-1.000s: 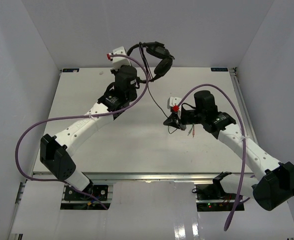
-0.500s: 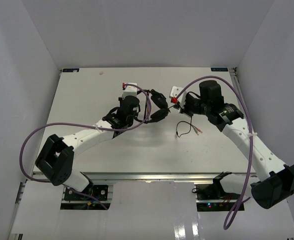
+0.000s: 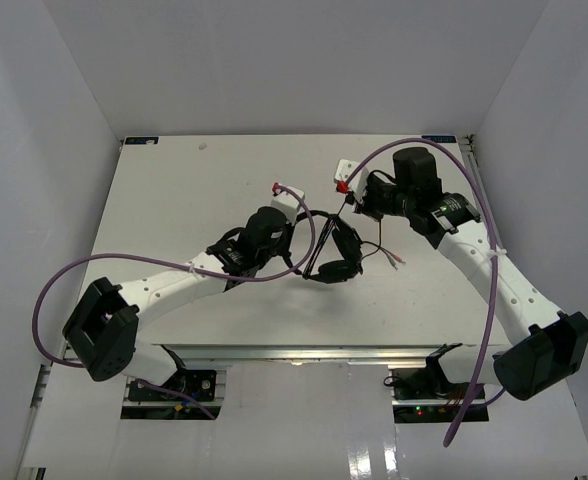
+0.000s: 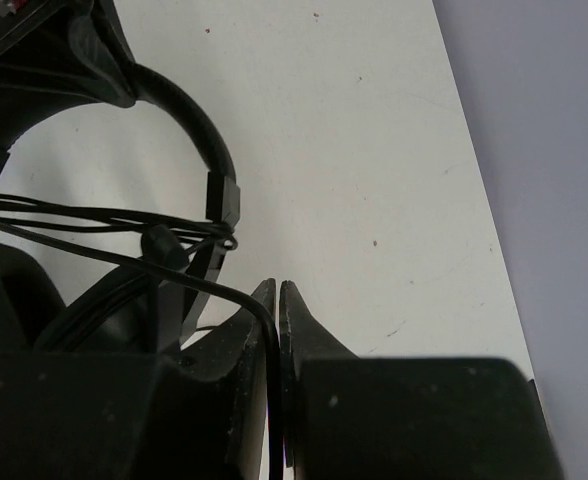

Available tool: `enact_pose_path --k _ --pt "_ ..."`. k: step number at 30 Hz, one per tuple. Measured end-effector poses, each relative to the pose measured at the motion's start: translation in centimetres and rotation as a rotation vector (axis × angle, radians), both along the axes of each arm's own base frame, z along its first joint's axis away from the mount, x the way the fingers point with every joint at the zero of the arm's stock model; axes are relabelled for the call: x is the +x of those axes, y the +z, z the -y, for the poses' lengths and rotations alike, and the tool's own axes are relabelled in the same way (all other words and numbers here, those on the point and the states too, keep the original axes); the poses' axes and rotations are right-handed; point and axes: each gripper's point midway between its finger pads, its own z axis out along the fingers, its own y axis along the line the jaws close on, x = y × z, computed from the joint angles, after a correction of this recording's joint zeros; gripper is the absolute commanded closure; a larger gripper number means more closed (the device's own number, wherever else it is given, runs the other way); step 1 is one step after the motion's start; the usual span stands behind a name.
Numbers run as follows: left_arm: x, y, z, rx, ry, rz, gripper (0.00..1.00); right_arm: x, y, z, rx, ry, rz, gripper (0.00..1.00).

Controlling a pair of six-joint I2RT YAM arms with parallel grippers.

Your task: Wrap the headphones

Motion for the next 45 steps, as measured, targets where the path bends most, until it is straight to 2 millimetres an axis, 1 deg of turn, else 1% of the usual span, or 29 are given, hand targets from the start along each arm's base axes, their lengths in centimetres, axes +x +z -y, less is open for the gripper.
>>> enact_pose_path --k 4,8,13,16,23,27,32,34,36,37,40,45 --pt "-1.1 -0.4 0.9 0.013 -0.051 -0.011 1.00 0.2 -0.1 0.1 -0.002 -0.006 -0.002 0.89" --pt "-1.9 -0.8 1.5 0.028 -0.085 -0.021 1.00 0.3 -0.1 0.2 -0.003 -0.009 -0.002 0.88" --pt "-2.4 -0.9 1.4 0.046 -0.101 -0.030 1.00 0.5 -0.1 0.5 -0.007 -0.021 0.001 0.88" --pt "-2.8 -0.2 1.1 0.044 -0.106 -0.023 1.00 0.9 -0.3 0.7 -0.006 -0.030 0.010 0.87" --pt "-4.0 3.4 -0.3 0.009 -0.121 0.028 1.00 2.0 -2.8 2.4 -0.018 -0.083 -0.007 0.88" --pt "-4.5 4.8 -0.9 -0.009 -0.119 0.050 1.00 2.2 -3.1 3.0 0.007 -0.089 -0.028 0.89" --pt "-4.9 6.5 -1.5 -0.045 -0.103 0.075 1.00 2.1 -3.5 3.0 0.066 -0.072 -0.067 0.89" --pt "-5.1 7.0 -1.5 -0.060 -0.105 0.069 1.00 1.8 -4.1 2.8 0.089 -0.056 -0.088 0.89" --pt "-5.5 7.8 -1.1 -0.088 -0.123 0.047 1.00 1.3 -5.0 2.7 0.109 -0.042 -0.121 0.89" --pt "-5.7 8.5 -0.7 -0.108 -0.136 0.039 1.00 0.9 -5.5 2.6 0.119 -0.031 -0.141 0.89" --pt "-6.3 11.7 0.7 -0.197 -0.183 0.029 1.00 0.1 -6.3 2.0 0.157 0.004 -0.184 0.89" --pt "-7.4 17.2 2.5 -0.360 -0.246 0.037 1.00 -1.2 -6.5 0.8 0.244 0.059 -0.252 0.88"
